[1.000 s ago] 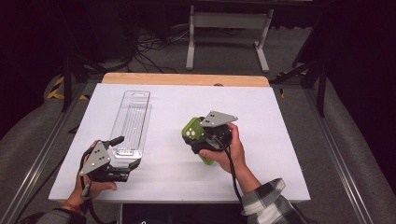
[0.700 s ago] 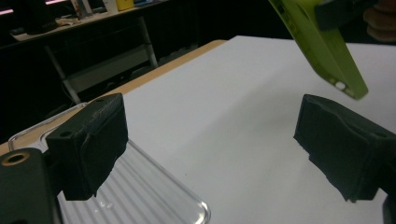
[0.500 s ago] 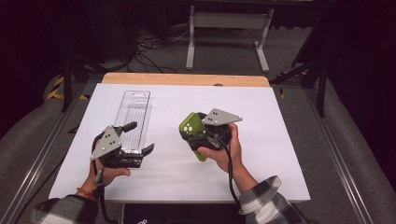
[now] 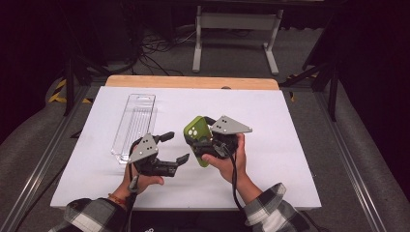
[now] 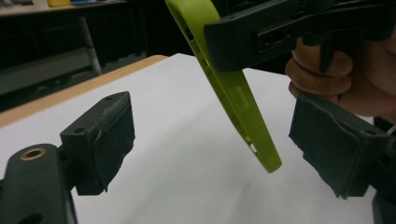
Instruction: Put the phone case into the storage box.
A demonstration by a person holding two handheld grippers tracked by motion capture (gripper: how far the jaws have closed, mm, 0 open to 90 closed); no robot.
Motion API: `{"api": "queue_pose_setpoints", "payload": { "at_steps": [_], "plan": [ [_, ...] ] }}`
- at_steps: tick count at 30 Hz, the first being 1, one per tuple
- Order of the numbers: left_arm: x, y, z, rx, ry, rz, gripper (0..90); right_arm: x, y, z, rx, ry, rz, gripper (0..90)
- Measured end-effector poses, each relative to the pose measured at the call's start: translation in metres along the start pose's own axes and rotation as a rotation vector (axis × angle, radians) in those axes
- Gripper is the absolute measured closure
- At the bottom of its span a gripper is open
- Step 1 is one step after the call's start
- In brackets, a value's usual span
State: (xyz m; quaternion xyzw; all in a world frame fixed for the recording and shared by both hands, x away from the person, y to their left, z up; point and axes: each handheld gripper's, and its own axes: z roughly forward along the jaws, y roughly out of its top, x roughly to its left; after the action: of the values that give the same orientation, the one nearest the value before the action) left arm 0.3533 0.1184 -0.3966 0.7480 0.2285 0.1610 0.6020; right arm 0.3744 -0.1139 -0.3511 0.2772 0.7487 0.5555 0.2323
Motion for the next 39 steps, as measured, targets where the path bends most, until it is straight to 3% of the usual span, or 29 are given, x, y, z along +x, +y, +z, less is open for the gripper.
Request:
{"api": "queue_pose_setpoints", "payload": {
  "at_steps": [3, 7, 10, 12, 17, 18, 22, 30, 39],
  "plan": [
    [-0.001, 0.0, 0.006, 0.0, -0.02, -0.041, 22.0, 0.005, -0.001, -0.001, -0.014, -0.014, -0.015, 16.6],
    [-0.005, 0.003, 0.01, -0.011, 0.007, -0.041, 29.6, 0.01, -0.004, 0.0, -0.037, -0.028, -0.03, 16.6],
    [-0.004, 0.002, 0.013, -0.017, 0.009, -0.07, 40.7, 0.013, -0.005, 0.0, -0.06, -0.027, -0.023, 16.5],
    [-0.004, 0.0, 0.015, -0.018, 0.004, -0.086, 43.2, 0.014, -0.005, 0.0, -0.063, -0.027, -0.026, 16.5],
    [-0.007, 0.0, 0.013, -0.057, 0.016, -0.068, 57.1, 0.018, -0.007, 0.002, -0.087, -0.046, -0.029, 16.5],
    [-0.007, 0.0, 0.013, -0.064, 0.018, -0.062, 63.5, 0.018, -0.007, 0.003, -0.104, -0.046, -0.02, 16.5],
    [-0.009, 0.001, 0.01, -0.079, 0.019, -0.041, 70.9, 0.02, -0.007, 0.002, -0.124, -0.06, -0.016, 16.4],
    [-0.007, 0.001, 0.008, -0.077, 0.041, -0.049, 77.2, 0.023, -0.007, 0.0, -0.135, -0.078, -0.02, 16.2],
    [-0.005, 0.002, 0.006, -0.064, 0.039, -0.033, 77.6, 0.025, -0.007, 0.001, -0.126, -0.086, -0.029, 15.8]
  ]
}}
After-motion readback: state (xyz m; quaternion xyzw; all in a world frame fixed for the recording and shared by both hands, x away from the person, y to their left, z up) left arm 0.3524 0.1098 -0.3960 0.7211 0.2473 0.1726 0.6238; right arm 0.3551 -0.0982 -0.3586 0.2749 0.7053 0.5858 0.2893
